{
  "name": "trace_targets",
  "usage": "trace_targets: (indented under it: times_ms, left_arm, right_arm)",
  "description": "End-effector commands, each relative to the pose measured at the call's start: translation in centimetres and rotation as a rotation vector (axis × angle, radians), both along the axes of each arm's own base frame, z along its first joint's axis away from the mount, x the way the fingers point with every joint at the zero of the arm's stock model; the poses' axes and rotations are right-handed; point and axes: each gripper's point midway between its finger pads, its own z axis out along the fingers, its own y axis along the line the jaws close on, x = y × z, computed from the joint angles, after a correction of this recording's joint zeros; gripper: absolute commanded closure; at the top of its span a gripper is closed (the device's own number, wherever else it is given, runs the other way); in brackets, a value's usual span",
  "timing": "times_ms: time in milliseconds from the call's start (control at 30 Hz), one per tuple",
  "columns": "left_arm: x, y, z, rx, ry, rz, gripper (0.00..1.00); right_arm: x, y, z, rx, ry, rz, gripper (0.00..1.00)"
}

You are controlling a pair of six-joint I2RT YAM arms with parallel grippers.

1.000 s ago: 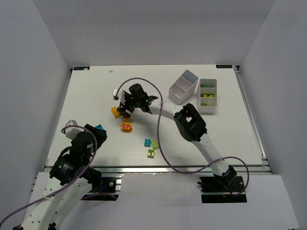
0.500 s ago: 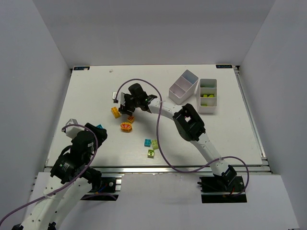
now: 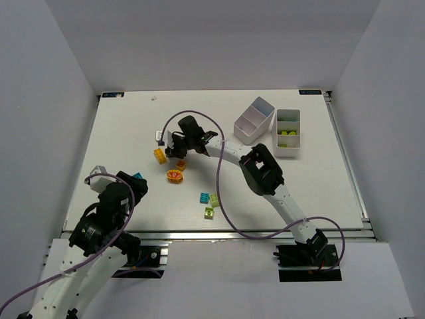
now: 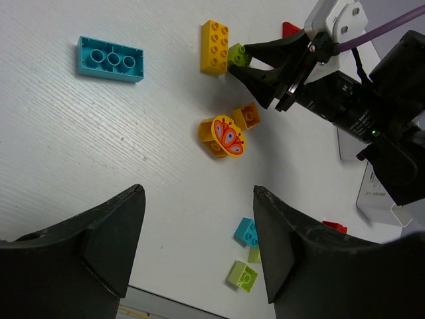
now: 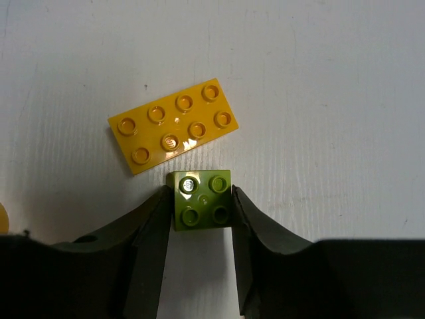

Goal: Sort the legos into containers by color

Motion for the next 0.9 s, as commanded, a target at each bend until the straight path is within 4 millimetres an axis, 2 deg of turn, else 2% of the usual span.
trace_targets:
  times_ms: [0,67,100,167,200,267,300,333,367,400,433,467,533,567,633,667,700,733,767,800,833,867]
  left_arm:
    - [-0.1,0.5,0.8,-0.008,-0.021,0.028,0.24]
    - [0.0,0.4,0.9,-0.016,-0.026,0.028,0.25]
    - [0.0,0.4,0.8,-0.019,-0.025,0.028,0.25]
    - [0.1,0.3,0.9,-0.026,-0.031,0.026,0.25]
    - [0.1,0.2,0.9,-0.028,-0.033,0.025,0.25]
    - [0.3,0.0,0.9,-0.034,-0.039,0.021,0.25]
    - [0.4,-0.1,0.8,-0.035,-0.039,0.018,0.25]
    - [0.5,-0.2,0.6,-0.034,-0.037,0.015,0.25]
    - [0.8,-0.5,0.7,-0.045,-0.048,0.007,0.25]
    - [1.0,-0.8,0.5,-0.046,-0.045,-0.003,0.25]
    - [1.4,-1.1,0.4,-0.052,-0.054,-0.01,0.25]
    - [1.5,-1.6,0.3,-0.062,-0.053,-0.027,0.25]
    - [2.4,-2.4,0.2,-0.068,-0.065,-0.052,0.25]
    - [2.7,-2.8,-0.3,-0.066,-0.059,-0.066,0.25]
    - [3.6,-4.1,-0.5,-0.074,-0.063,-0.113,0.25]
    - [3.8,-4.8,-0.8,-0.072,-0.055,-0.153,0.25]
    - [4.1,-5.3,-1.1,-0.069,-0.05,-0.175,0.25]
    - [4.8,-6.1,-1.1,-0.069,-0.053,-0.199,0.24]
    - [5.2,-6.6,-1.3,-0.067,-0.048,-0.22,0.24]
    - [5.3,-7.4,-1.5,-0.063,-0.038,-0.267,0.24]
    - [5.9,-8.1,-1.2,-0.07,-0.054,-0.29,0.23]
    - [6.3,-8.6,-2.1,-0.05,-0.022,-0.315,0.23]
  right_arm:
    - [-1.5,-0.6,1.4,0.009,0.023,0.058,0.73]
    - [-2.3,-1.1,1.2,0.008,0.041,0.074,0.77]
    - [-2.5,-1.2,2.8,0.028,0.028,0.077,0.81]
    - [-3.1,-1.8,3.5,0.045,0.036,0.084,0.87]
    - [-3.2,-2.0,6.1,0.081,0.017,0.084,0.9]
    - [-3.7,-3.0,7.5,0.114,0.034,0.077,0.93]
    - [-3.9,-3.5,10.7,0.155,0.01,0.076,0.96]
    - [-4.3,-4.0,11.7,0.172,0.031,0.075,0.97]
    - [-4.1,-5.2,11.9,0.171,0.05,0.054,0.98]
    - [-4.1,-6.2,14.6,0.202,0.037,0.039,1.0]
    - [-4.2,-7.0,15.5,0.212,0.064,0.018,1.0]
    - [-4.0,-9.0,16.3,0.212,0.082,-0.02,1.0]
    - [-3.6,-11.5,16.6,0.193,0.119,-0.085,1.0]
    - [-2.7,-14.0,16.0,0.172,0.164,-0.148,1.0]
    - [-3.0,-17.8,15.6,0.146,0.198,-0.225,1.0]
    - [-2.9,-21.3,15.1,0.128,0.222,-0.295,1.0]
    - [-2.6,-23.2,14.9,0.12,0.229,-0.339,1.0]
    - [-1.4,-26.5,14.8,0.116,0.229,-0.421,1.0]
    - [-1.7,-28.4,16.0,0.13,0.213,-0.458,1.0]
    - [-2.1,-30.5,14.8,0.109,0.247,-0.512,1.0]
    - [-1.1,-33.8,14.8,0.105,0.247,-0.611,1.0]
    - [-1.2,-35.5,15.7,0.114,0.231,-0.663,1.0]
